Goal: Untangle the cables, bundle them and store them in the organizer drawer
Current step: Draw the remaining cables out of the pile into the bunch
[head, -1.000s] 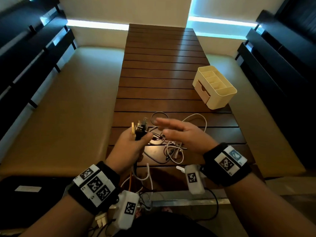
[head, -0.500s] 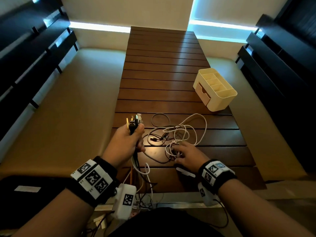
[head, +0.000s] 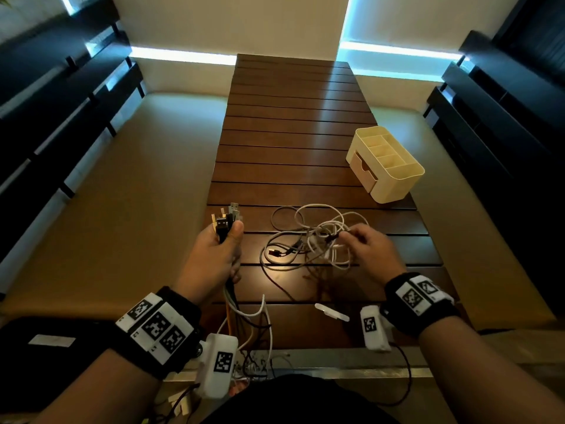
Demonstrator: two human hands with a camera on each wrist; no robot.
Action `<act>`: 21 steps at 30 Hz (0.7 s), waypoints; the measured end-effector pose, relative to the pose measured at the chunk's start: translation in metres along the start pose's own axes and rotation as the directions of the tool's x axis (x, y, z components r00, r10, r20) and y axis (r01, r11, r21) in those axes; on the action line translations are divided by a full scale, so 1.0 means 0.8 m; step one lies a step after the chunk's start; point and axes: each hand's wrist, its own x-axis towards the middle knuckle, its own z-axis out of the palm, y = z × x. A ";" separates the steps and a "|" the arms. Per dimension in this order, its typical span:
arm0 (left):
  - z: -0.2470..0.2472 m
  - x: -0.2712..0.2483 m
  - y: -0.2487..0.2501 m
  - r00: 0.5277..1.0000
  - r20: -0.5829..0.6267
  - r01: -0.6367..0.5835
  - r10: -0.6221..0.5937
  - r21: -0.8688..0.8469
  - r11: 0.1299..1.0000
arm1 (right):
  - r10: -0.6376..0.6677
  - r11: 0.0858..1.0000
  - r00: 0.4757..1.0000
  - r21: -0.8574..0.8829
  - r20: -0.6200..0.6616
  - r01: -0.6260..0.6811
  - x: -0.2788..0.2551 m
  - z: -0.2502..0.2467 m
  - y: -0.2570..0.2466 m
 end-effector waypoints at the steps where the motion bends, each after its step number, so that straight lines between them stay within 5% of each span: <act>1: 0.000 0.000 0.000 1.000 -0.002 0.003 -0.003 -0.009 1.000 | 0.002 1.000 0.999 -0.030 -0.035 -0.003 0.005 -0.005 0.002; 5: 0.005 -0.001 0.001 1.000 0.003 -0.005 0.005 -0.024 1.000 | 0.124 0.968 0.989 -0.210 -0.080 -0.139 0.023 -0.013 0.024; 9: 0.005 0.000 0.003 1.000 0.006 -0.007 0.007 -0.025 1.000 | 0.318 0.841 0.947 -0.475 0.044 -0.260 0.028 -0.013 0.048; 13: 0.003 0.001 0.004 1.000 -0.010 0.018 -0.019 -0.044 0.999 | 0.421 0.752 0.885 -0.623 0.200 -0.217 0.022 -0.014 0.032; 17: 0.000 0.005 0.004 1.000 -0.008 0.026 -0.026 -0.047 0.999 | 0.349 0.730 0.914 -0.671 0.208 -0.126 0.022 -0.019 -0.014; 21: -0.003 0.010 0.002 0.999 -0.016 0.032 -0.033 -0.038 0.999 | 0.032 0.841 0.993 -0.540 0.115 0.036 0.023 0.004 -0.051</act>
